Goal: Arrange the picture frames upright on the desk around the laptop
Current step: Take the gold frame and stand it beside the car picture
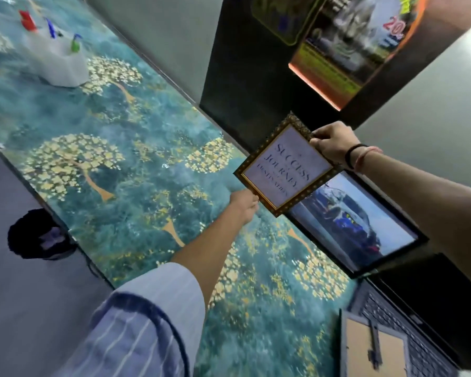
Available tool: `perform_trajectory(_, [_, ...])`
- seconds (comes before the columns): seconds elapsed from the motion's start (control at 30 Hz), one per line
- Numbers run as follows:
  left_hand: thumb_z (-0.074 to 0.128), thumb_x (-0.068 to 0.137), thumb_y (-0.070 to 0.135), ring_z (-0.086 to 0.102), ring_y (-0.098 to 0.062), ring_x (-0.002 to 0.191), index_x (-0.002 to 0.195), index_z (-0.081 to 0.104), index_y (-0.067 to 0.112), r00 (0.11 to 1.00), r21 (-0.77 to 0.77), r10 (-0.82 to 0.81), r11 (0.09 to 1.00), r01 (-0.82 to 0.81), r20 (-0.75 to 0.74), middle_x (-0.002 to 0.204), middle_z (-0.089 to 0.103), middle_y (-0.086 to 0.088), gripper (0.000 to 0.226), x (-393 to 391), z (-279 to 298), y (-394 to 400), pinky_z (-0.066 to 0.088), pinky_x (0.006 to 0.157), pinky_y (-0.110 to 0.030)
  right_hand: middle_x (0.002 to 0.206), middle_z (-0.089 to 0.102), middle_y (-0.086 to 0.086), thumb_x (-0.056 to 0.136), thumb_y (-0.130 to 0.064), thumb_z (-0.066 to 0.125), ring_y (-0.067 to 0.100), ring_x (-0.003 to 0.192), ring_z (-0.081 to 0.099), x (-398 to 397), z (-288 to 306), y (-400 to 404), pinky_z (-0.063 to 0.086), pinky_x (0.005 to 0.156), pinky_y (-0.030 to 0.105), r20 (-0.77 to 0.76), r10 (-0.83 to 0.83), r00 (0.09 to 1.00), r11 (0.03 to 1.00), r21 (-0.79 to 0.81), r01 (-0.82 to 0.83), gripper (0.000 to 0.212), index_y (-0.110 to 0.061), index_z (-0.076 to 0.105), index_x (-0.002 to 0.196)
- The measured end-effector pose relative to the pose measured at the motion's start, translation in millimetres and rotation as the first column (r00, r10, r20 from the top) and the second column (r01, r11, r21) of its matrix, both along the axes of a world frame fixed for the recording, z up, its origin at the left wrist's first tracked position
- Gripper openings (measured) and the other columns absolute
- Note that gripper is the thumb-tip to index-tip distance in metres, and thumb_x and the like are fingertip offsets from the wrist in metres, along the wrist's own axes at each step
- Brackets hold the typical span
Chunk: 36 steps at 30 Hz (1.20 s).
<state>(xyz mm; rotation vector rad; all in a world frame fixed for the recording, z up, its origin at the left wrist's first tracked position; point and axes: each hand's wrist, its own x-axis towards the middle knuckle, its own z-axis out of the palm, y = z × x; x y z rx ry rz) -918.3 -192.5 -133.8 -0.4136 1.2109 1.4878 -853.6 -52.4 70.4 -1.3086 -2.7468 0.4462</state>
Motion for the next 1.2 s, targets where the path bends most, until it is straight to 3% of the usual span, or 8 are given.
perform_trajectory(0.33, [0.045,0.091,-0.017,0.049,-0.027,0.103,0.111,0.052,-0.004,0.999,0.058,0.006,0.998,-0.009,0.053,0.111,0.052,-0.012,0.025,-33,-27,45,0.043,0.104,-0.03,0.109,0.072,0.005,0.095,-0.019,0.063,0.018,0.101,0.064,-49,-35,34,0.043,0.083,0.024,0.009,0.028,1.0,1.0,-0.013,-0.028,0.024,-0.011,0.074,0.116])
perform_trajectory(0.43, [0.045,0.091,-0.016,0.052,-0.025,0.095,0.116,0.056,-0.004,0.997,0.054,0.037,0.998,-0.041,0.073,0.104,0.055,-0.013,0.03,-33,-30,49,0.05,0.1,-0.032,0.105,0.072,0.008,0.097,-0.017,0.061,0.022,0.101,0.065,-60,-40,36,0.042,0.081,0.024,0.012,0.049,0.999,0.999,0.02,-0.049,0.022,-0.009,0.074,0.113])
perform_trajectory(0.53, [0.044,0.093,-0.011,0.045,-0.022,0.076,0.121,0.055,-0.005,0.993,0.03,0.075,0.997,-0.078,0.089,0.08,0.05,-0.009,0.03,-36,-25,50,0.043,0.062,-0.025,0.098,0.068,0.007,0.098,-0.016,0.058,0.021,0.095,0.061,-65,-41,35,0.041,0.079,0.025,0.025,0.05,0.998,0.998,0.045,-0.051,0.022,-0.007,0.074,0.11])
perform_trajectory(0.8, [0.051,0.092,-0.01,0.055,-0.021,0.071,0.102,0.058,-0.006,0.997,-0.027,0.063,0.998,-0.062,0.045,0.088,0.057,-0.016,0.013,-40,-28,48,0.055,0.093,-0.035,0.109,0.071,0.017,0.098,-0.011,0.055,0.021,0.094,0.061,-60,-45,34,0.046,0.081,0.028,0.029,0.032,0.999,0.997,0.075,-0.034,0.023,-0.002,0.073,0.109])
perform_trajectory(0.9, [0.05,0.095,0.009,0.068,-0.033,0.098,0.131,0.054,-0.005,0.986,-0.114,-0.077,0.992,0.061,-0.147,0.116,0.064,-0.021,0.038,-42,-32,48,0.055,0.102,-0.045,0.104,0.072,0.017,0.098,-0.008,0.054,0.021,0.089,0.06,-52,-48,35,0.047,0.079,0.03,0.017,0.025,1.0,0.997,0.071,-0.026,0.022,0.0,0.073,0.105])
perform_trajectory(1.0, [0.051,0.097,0.003,0.06,-0.04,0.12,0.137,0.053,-0.002,0.87,-0.327,-0.142,0.945,-0.023,-0.472,0.141,0.051,-0.02,0.041,-47,-24,44,0.054,0.1,-0.046,0.108,0.072,0.016,0.099,-0.01,0.055,0.019,0.093,0.059,-47,-53,35,0.044,0.081,0.027,-0.009,0.011,1.0,0.998,0.063,-0.011,0.022,-0.002,0.073,0.11])
perform_trajectory(1.1, [0.048,0.099,-0.001,0.051,-0.034,0.131,0.153,0.039,0.009,0.694,-0.284,-0.211,0.959,0.01,-0.688,0.153,0.037,-0.012,0.056,-56,-25,44,0.045,0.105,-0.04,0.117,0.07,0.014,0.099,-0.011,0.058,0.02,0.102,0.061,-44,-53,33,0.043,0.087,0.025,-0.037,0.012,0.999,0.998,0.062,-0.01,0.025,-0.004,0.07,0.12])
perform_trajectory(1.2, [0.054,0.1,0.002,0.044,-0.034,0.139,0.158,0.034,0.012,0.6,-0.268,-0.301,0.952,0.147,-0.741,0.157,0.035,-0.014,0.062,-69,-34,50,0.042,0.112,-0.042,0.12,0.07,0.013,0.096,-0.012,0.063,0.026,0.112,0.064,-43,-51,32,0.046,0.096,0.029,-0.054,0.042,0.998,0.996,0.078,-0.037,0.028,-0.004,0.068,0.123])
